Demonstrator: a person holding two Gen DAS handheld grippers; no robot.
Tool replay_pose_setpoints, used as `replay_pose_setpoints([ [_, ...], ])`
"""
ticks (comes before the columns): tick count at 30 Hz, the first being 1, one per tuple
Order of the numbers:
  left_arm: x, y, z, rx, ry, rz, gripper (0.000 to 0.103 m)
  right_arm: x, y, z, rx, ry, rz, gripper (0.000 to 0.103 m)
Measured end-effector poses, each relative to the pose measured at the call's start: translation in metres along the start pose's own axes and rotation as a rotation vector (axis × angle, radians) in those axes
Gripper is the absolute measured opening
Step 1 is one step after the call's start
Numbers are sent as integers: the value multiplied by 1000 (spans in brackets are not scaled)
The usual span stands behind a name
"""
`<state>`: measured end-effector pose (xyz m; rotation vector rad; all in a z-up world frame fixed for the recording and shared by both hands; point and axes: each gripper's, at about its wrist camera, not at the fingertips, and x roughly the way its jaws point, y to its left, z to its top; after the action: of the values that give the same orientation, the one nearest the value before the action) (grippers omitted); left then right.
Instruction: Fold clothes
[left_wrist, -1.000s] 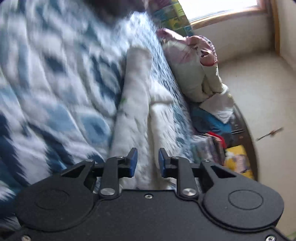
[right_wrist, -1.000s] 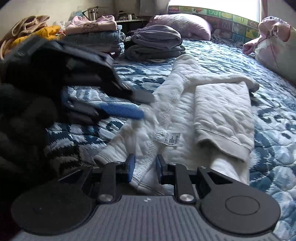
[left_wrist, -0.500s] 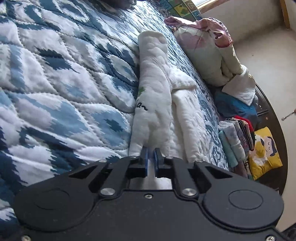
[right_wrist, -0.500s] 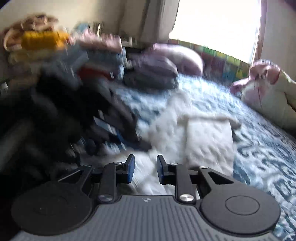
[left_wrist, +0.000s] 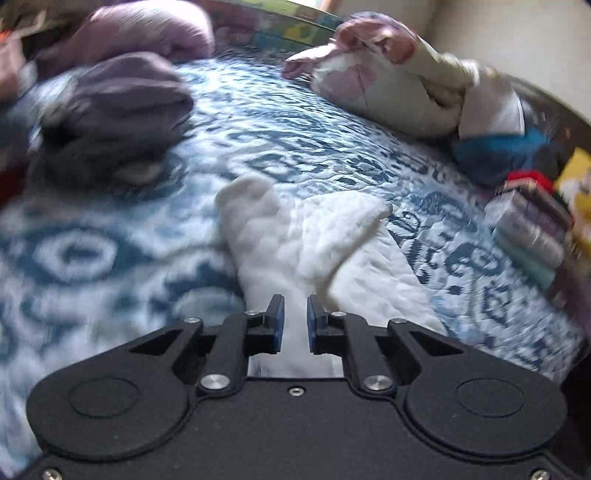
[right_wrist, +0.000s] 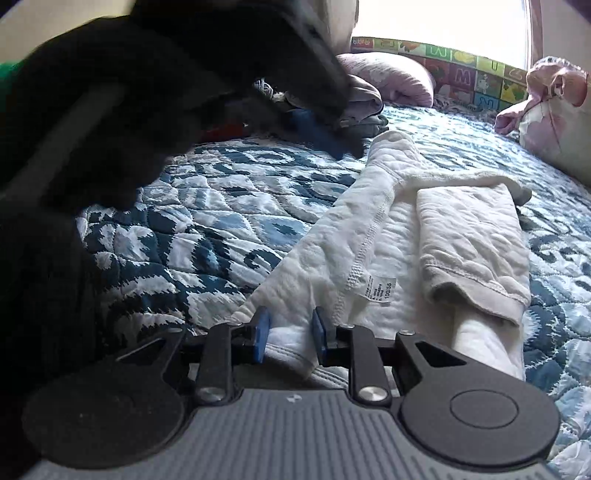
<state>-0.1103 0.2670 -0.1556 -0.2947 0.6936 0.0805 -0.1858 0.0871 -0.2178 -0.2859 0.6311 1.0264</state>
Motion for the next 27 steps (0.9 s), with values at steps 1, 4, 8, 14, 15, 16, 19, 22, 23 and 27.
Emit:
replay_pose_setpoints([
  [1,14,-2,0,32,6,12,9,0,-1,0,7,2,6,25],
  [4,62,3,-17,70,72,44,9,-5,-6,0,43,3,40,25],
  [8,58,10,-18,37,47,5,9,-32,-34,12,139,-25,116,27],
  [14,58,24,-14,-86,62,-60,15,-56,-141,49,496,-167,96,37],
  [15,56,24,-14,-99,62,-73,19,-53,-159,58,537,-181,78,42],
  [16,52,25,-12,-114,59,-90,20,-47,-176,67,556,-185,44,53],
  [19,35,30,-6,-134,32,-136,20,-13,-219,89,612,-150,-18,59],
  [22,22,39,-3,-156,-27,-146,20,26,-259,105,726,-117,-19,59],
  [23,20,43,-1,-175,-51,-139,20,38,-269,107,755,-108,-19,62],
  [27,34,52,12,-169,-70,-106,20,78,-294,112,850,-71,-78,65],
])
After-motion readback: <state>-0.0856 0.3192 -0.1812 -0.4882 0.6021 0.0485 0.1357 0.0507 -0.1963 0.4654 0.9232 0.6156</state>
